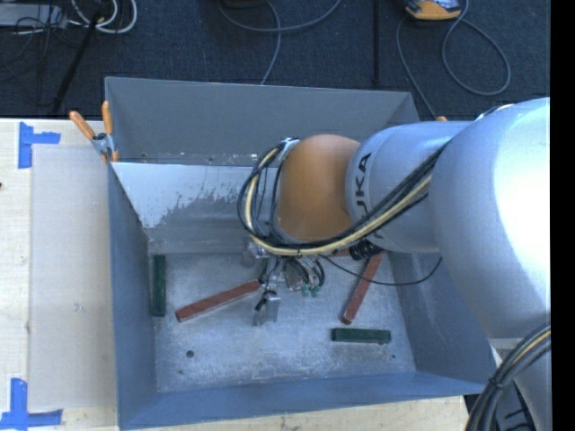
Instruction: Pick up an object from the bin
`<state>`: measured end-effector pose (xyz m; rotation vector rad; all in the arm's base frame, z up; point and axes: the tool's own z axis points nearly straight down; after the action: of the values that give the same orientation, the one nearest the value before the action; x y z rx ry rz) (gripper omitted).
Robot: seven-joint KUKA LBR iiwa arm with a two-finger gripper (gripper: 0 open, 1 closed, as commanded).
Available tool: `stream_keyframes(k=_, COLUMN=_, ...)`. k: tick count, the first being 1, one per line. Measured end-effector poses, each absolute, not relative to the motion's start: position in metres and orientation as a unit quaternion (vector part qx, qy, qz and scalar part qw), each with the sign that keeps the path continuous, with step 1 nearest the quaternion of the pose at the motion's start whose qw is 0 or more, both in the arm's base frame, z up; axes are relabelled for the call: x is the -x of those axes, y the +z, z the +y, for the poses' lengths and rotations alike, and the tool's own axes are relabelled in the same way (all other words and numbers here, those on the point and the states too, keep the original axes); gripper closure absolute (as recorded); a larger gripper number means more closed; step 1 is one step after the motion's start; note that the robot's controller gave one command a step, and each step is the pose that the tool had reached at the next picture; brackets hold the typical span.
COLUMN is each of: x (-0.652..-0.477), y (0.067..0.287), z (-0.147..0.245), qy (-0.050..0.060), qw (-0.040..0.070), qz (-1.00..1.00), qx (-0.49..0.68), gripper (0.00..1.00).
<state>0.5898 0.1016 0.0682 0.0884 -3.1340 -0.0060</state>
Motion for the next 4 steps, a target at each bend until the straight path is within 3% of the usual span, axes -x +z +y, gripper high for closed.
stream_keyframes(k=1, x=-0.592, y=0.072, z=0.097, qy=0.000, qw=0.000, qz=-1.000, qx=-0.025, gripper=1.00)
stream_keyframes(k=2, x=-0.606, y=0.077, z=0.103, qy=0.000, qw=-0.001, qz=-0.940, qx=-0.340, gripper=1.00)
stream_keyframes(k=3, x=-0.606, y=0.077, z=0.102, qy=-0.001, qw=-0.001, qz=-0.941, qx=-0.338, gripper=0.00)
stream_keyframes(k=4, x=-0.544, y=0.073, z=0.157, qy=-0.003, qw=0.002, qz=-0.924, qx=-0.382, gripper=0.00)
